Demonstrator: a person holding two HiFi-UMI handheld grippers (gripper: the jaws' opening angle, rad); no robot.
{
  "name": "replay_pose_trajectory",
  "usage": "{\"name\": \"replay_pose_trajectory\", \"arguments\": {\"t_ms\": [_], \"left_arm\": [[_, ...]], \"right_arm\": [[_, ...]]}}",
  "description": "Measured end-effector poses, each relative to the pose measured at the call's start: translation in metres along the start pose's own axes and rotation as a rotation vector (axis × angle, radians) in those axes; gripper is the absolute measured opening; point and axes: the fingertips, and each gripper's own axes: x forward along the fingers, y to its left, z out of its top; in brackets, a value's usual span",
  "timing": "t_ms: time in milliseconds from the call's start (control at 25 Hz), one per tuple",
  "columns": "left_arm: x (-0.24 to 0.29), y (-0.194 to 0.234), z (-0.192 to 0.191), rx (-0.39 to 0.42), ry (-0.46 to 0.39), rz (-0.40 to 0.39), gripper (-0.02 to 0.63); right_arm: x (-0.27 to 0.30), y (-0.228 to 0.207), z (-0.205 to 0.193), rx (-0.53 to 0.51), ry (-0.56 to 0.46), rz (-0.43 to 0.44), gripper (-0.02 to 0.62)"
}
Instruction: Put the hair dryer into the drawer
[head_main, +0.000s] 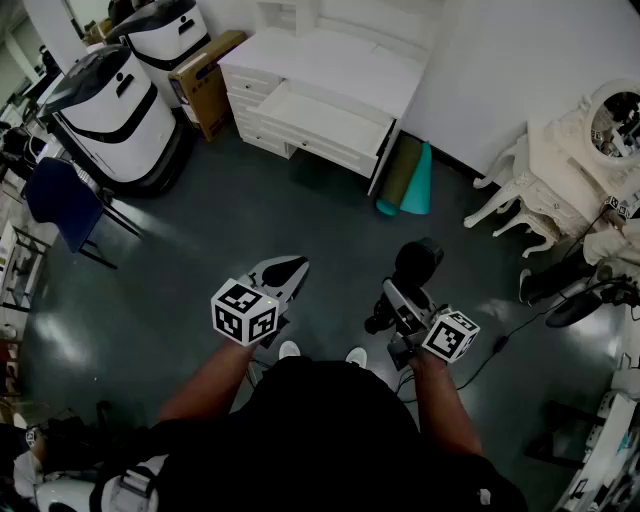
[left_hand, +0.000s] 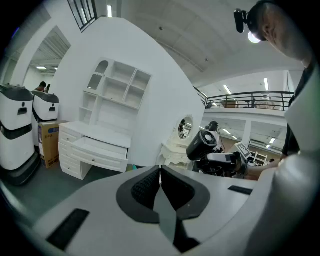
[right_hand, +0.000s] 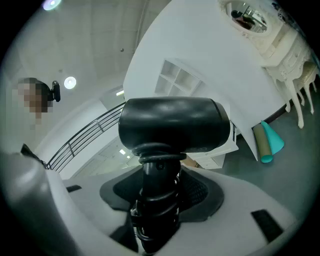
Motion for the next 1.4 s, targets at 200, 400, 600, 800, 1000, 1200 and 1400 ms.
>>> {"name": "replay_pose_trajectory", "arguments": {"t_ms": [200,400,600,800,1000,1200,1400], "left_arm": [[-0.001,0.000,-0.001,-0.001,-0.001,-0.001,0.018],[-0.002,-0.001,0.000,0.003,-0.003,0.000,0.018],[-0.001,-0.001,-0.002,0.004,0.000,0.001,0.018],[0.001,-0.002,-0.002,0.004,0.005,-0.001,0.018],[0.002,-0.003,-0.005,-0.001,0.008,-0.003,0.018],[0.002,-0.003,-0.006,-0.002,0.010,-0.007,0.018],[-0.003,-0.001,-0.008,-0.003,0.014,-0.020,0.018]], "right_arm": [[0.003,0.004,-0.001,-0.010,0.005,0.009,0.238],[0.004,0.004,-0.002,-0.019,0.010,0.011,0.238],[0.005,0.005,-0.003,-0.023,0.013,0.013,0.239],[0.005,0.010,0.001,-0.007,0.008,0.042,0.239],[0.004,0.009,-0.002,-0.003,0.016,0.047,0.239],[0.003,0.009,-0.004,-0.002,0.018,0.035,0.239],[0.006,0.013,-0.010,-0.007,0.018,0.027,0.239]]}}
